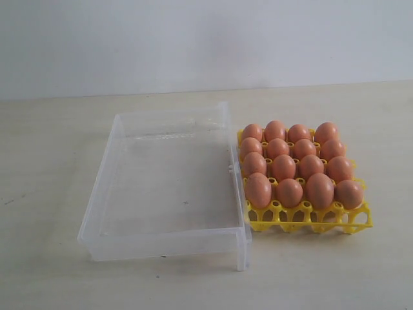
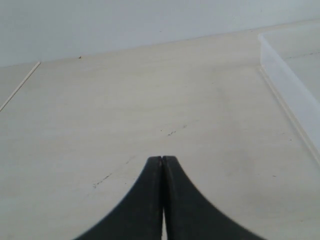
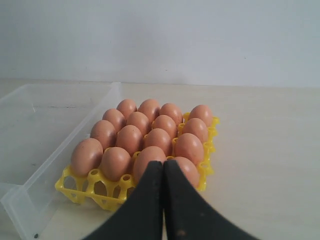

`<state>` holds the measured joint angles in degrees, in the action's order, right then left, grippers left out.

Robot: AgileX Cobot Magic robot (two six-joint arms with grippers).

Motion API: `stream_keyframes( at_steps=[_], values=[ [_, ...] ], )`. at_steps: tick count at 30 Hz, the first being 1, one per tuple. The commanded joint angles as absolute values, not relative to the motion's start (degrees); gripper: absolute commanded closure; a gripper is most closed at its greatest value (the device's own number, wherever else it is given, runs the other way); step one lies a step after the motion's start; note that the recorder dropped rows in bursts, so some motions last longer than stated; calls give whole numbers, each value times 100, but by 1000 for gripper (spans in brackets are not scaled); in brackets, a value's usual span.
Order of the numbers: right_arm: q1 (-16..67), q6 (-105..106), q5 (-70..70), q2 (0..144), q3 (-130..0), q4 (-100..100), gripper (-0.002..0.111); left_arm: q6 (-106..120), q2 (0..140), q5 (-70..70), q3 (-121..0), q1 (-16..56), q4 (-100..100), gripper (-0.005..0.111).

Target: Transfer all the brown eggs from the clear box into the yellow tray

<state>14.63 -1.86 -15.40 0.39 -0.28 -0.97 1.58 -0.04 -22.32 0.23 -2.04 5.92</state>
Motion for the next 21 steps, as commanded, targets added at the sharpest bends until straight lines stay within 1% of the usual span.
stream_keyframes(
  at_steps=[1,21],
  values=[
    [1468,-100,-1517,0,0,-64,108,131,0,-2179,0,-170,578,107],
    [1468,-152,-1517,0,0,-77,108,131,0,-2179,0,-170,578,107]
  ],
)
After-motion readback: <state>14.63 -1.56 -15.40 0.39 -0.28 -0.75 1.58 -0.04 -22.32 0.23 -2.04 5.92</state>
